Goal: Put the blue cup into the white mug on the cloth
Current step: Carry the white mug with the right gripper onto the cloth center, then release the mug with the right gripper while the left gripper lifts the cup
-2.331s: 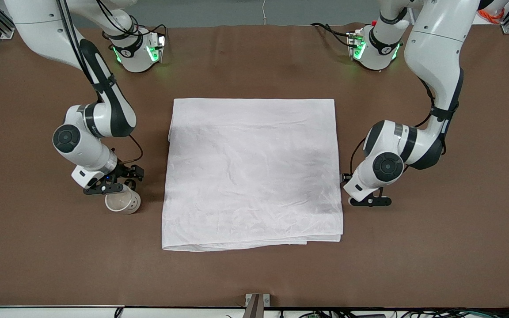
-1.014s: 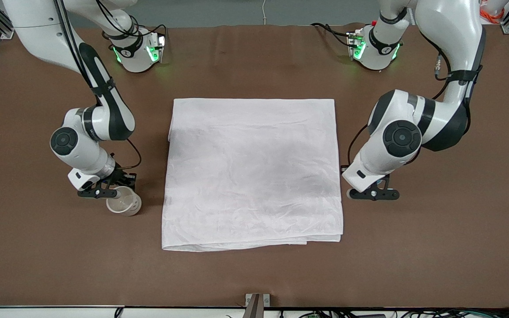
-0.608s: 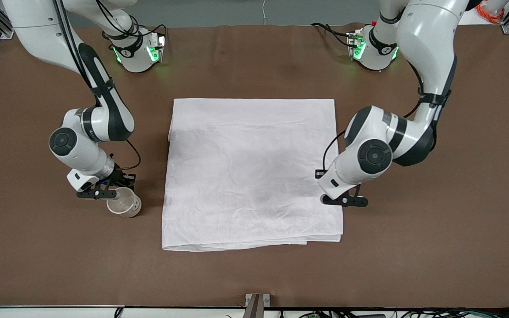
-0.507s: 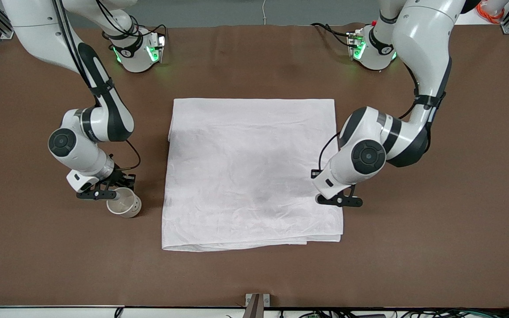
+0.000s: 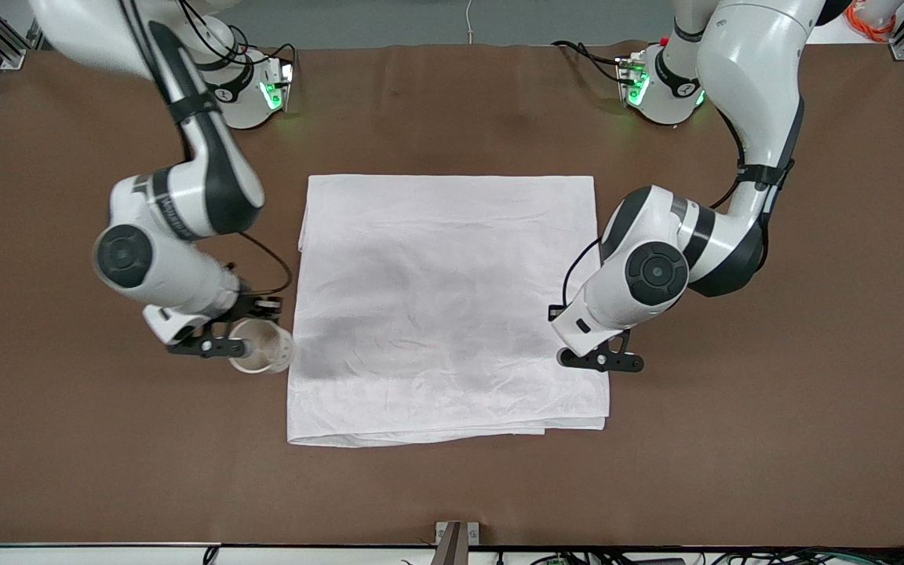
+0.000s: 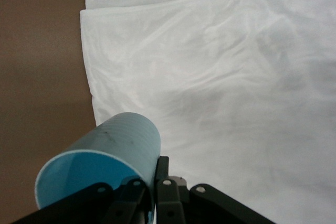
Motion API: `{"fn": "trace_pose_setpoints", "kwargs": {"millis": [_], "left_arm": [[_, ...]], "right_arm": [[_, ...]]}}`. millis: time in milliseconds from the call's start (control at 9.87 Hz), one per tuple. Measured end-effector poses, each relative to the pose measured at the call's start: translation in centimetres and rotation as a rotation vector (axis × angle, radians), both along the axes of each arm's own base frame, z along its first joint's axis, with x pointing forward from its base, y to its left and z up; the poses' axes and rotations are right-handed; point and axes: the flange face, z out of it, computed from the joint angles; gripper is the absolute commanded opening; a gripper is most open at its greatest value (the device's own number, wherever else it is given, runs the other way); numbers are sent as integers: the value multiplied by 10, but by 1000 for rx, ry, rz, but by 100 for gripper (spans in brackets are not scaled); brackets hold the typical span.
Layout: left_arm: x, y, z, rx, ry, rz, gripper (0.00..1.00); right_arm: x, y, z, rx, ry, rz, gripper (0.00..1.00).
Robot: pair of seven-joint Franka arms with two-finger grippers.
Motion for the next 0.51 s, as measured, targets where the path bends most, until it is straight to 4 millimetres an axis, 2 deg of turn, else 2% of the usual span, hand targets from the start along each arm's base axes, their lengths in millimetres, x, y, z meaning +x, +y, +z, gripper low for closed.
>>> {"fn": "trace_pose_setpoints", "kwargs": {"millis": [203, 304, 405, 507], "left_arm": [[5, 2, 9, -8, -18, 6, 0], [8, 3, 13, -11, -26, 10, 0], [9, 5, 14, -12, -28, 13, 0], [10, 6, 14, -11, -28, 14, 0]], "right_arm": [[-40, 103, 5, 48, -43, -17, 0], [-65, 150, -1, 63, -64, -15, 0], [-87, 187, -13, 74, -80, -16, 0], [-104, 215, -33, 73, -81, -8, 0]]}}
